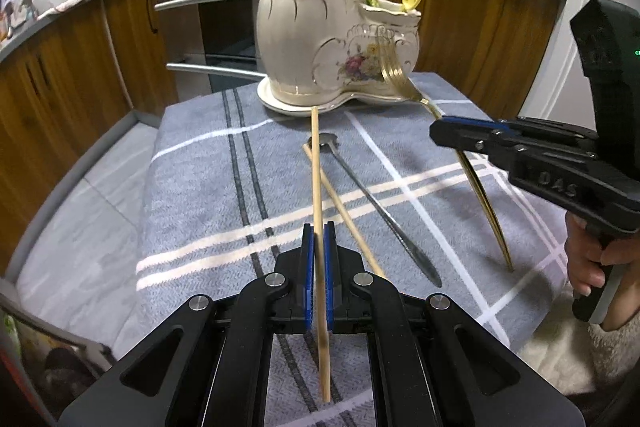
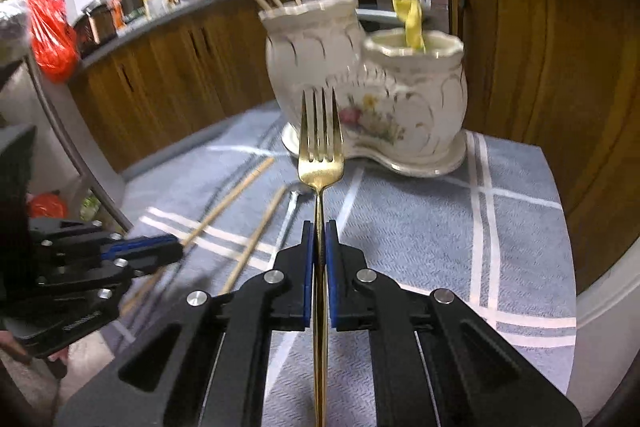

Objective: Organize utensils
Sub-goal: 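Lift the chopstick with the left tool while the right tool carries the gold fork to the holder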

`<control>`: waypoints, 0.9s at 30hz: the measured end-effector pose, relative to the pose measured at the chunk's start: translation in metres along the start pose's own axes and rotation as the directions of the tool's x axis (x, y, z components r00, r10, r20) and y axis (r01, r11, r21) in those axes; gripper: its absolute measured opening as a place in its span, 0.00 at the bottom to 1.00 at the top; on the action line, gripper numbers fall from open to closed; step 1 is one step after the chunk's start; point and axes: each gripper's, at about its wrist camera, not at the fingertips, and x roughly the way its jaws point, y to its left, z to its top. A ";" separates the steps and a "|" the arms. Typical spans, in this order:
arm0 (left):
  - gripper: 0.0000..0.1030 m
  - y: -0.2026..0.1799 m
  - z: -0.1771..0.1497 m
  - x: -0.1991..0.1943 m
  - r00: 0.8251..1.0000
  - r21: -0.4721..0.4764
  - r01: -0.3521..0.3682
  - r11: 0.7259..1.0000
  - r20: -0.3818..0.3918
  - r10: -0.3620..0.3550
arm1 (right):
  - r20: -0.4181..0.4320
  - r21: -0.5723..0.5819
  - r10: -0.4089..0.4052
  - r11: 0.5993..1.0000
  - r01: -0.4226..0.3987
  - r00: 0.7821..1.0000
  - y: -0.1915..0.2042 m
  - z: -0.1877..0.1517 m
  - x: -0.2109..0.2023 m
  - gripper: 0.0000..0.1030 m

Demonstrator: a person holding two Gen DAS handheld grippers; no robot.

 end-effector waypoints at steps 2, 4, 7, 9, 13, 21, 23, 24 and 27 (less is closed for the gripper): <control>0.05 -0.002 0.001 -0.001 1.000 0.002 0.002 1.000 0.004 -0.002 | 0.025 -0.004 0.005 1.000 -0.005 1.000 0.000 0.000 -0.008 0.06; 0.05 -0.003 0.001 -0.002 1.000 0.005 0.006 1.000 0.008 -0.006 | 0.049 -0.012 -0.003 1.000 0.003 0.999 0.003 0.004 -0.012 0.06; 0.05 -0.004 0.002 -0.003 1.000 0.009 0.009 1.000 0.013 -0.009 | 0.078 -0.019 -0.012 1.000 0.014 0.997 0.008 0.007 -0.016 0.06; 0.05 -0.004 0.003 -0.003 1.000 0.009 0.012 1.000 0.015 -0.012 | 0.092 -0.021 -0.011 1.000 0.013 0.996 0.009 0.008 -0.018 0.06; 0.05 -0.006 0.005 -0.002 1.000 0.013 0.007 1.000 0.016 -0.007 | 0.133 -0.027 -0.023 0.999 0.027 0.991 0.008 0.010 -0.025 0.06; 0.05 -0.018 0.018 -0.020 0.997 0.037 0.012 0.999 0.080 -0.015 | 0.259 -0.008 -0.048 0.999 0.052 0.965 0.003 0.013 -0.054 0.06; 0.05 -0.022 0.023 -0.028 0.994 0.046 0.013 0.999 0.111 -0.018 | 0.296 0.000 -0.058 0.998 0.061 0.953 0.001 0.014 -0.062 0.06; 0.05 -0.024 0.026 -0.032 0.991 0.051 0.013 0.999 0.129 -0.019 | 0.317 0.005 -0.064 0.998 0.066 0.946 0.000 0.015 -0.066 0.06; 0.05 -0.028 0.034 -0.040 0.985 0.061 0.009 0.998 0.169 -0.019 | 0.367 0.016 -0.085 0.996 0.085 0.926 -0.003 0.017 -0.076 0.06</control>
